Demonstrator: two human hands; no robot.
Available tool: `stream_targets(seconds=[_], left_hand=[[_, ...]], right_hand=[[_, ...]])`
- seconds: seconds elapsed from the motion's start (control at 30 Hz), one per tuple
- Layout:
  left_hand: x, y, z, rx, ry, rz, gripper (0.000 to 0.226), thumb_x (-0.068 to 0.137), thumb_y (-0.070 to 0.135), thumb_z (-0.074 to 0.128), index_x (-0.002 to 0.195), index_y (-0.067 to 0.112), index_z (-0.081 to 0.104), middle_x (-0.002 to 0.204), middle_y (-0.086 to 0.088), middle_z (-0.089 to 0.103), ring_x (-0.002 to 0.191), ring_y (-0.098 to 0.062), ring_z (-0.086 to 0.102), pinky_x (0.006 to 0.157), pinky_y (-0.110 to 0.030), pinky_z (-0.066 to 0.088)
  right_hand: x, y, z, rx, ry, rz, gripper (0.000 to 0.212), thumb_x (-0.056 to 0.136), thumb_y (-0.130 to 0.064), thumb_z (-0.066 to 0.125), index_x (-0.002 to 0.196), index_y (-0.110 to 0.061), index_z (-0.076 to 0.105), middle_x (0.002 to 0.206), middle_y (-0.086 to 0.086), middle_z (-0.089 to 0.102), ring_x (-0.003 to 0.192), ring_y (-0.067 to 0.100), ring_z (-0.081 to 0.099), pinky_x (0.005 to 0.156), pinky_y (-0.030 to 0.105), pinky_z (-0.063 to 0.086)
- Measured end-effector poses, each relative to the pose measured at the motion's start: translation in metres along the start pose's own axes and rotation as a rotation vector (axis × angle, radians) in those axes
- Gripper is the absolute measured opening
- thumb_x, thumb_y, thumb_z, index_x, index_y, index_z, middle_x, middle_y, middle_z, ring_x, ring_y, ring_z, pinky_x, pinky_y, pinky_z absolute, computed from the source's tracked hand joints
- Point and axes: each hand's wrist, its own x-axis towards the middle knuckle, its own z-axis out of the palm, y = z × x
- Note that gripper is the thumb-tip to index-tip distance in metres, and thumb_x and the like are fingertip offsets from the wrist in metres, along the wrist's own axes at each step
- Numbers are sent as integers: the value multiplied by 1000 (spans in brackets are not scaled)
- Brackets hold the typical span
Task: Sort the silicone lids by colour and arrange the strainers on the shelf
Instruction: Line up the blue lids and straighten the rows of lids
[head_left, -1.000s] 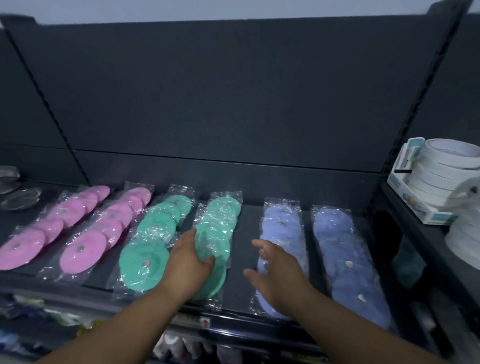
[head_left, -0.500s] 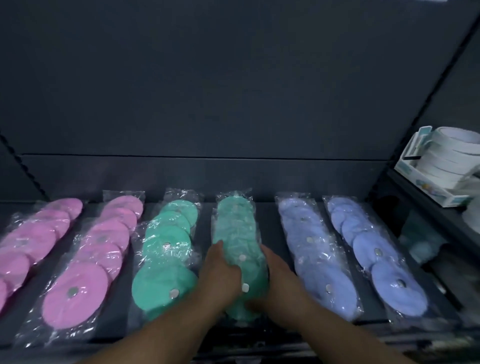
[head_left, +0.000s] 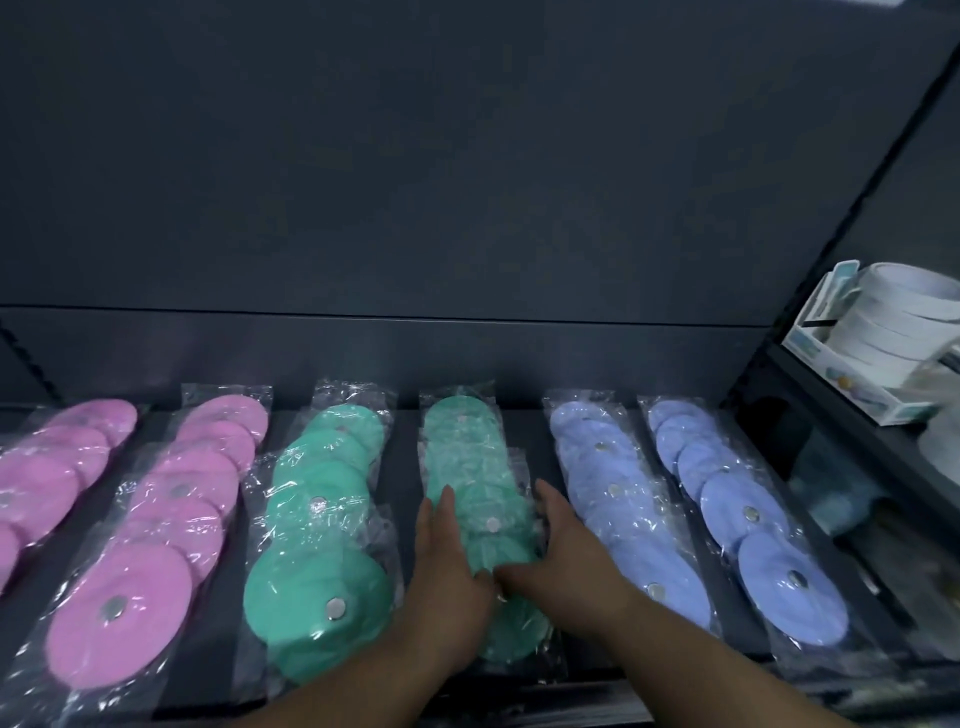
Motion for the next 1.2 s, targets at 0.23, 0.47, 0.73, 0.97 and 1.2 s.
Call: stream_targets(seconds=[0.23, 0.47, 0.73, 0.97, 1.2], left_hand=[[20, 6, -7, -146, 113, -75, 81, 67, 27, 61, 141, 35, 29, 141, 2, 42, 122, -19, 50, 103, -43, 43], [30, 17, -10, -226, 86, -116, 58, 75, 20, 60, 121, 48, 38, 120, 9, 59, 104, -15, 61, 94, -42, 50], [82, 36, -27, -287, 179, -170, 44, 79, 19, 61, 121, 15, 46, 113, -4, 63, 95, -18, 63, 72, -25, 54], [110, 39, -31, -348, 92, -167, 38, 83, -1, 53, 114, 21, 50, 92, -5, 67, 79, -21, 67, 57, -28, 57], [118, 38, -25, -328, 51, -144, 47, 76, 5, 53, 117, 29, 51, 98, -5, 71, 85, -25, 70, 75, -46, 59]], right_hand=[[12, 5, -9, -43, -46, 4, 92, 70, -19, 76, 143, -32, 21, 110, -20, 47, 100, 3, 53, 81, 15, 44], [27, 8, -10, 7, -26, -53, 66, 79, -20, 71, 135, -30, 37, 103, -23, 52, 86, -11, 53, 68, 1, 42], [81, -11, -13, -16, -16, -124, 53, 85, -16, 64, 133, -21, 41, 119, -6, 54, 105, 7, 53, 84, 13, 43], [113, -9, -19, -197, -146, -63, 69, 81, -29, 69, 140, -19, 34, 129, 1, 55, 114, 16, 55, 87, 18, 43], [124, 0, -23, -174, -117, -26, 73, 84, -29, 67, 144, -16, 28, 132, 6, 54, 117, 20, 55, 96, 25, 44]])
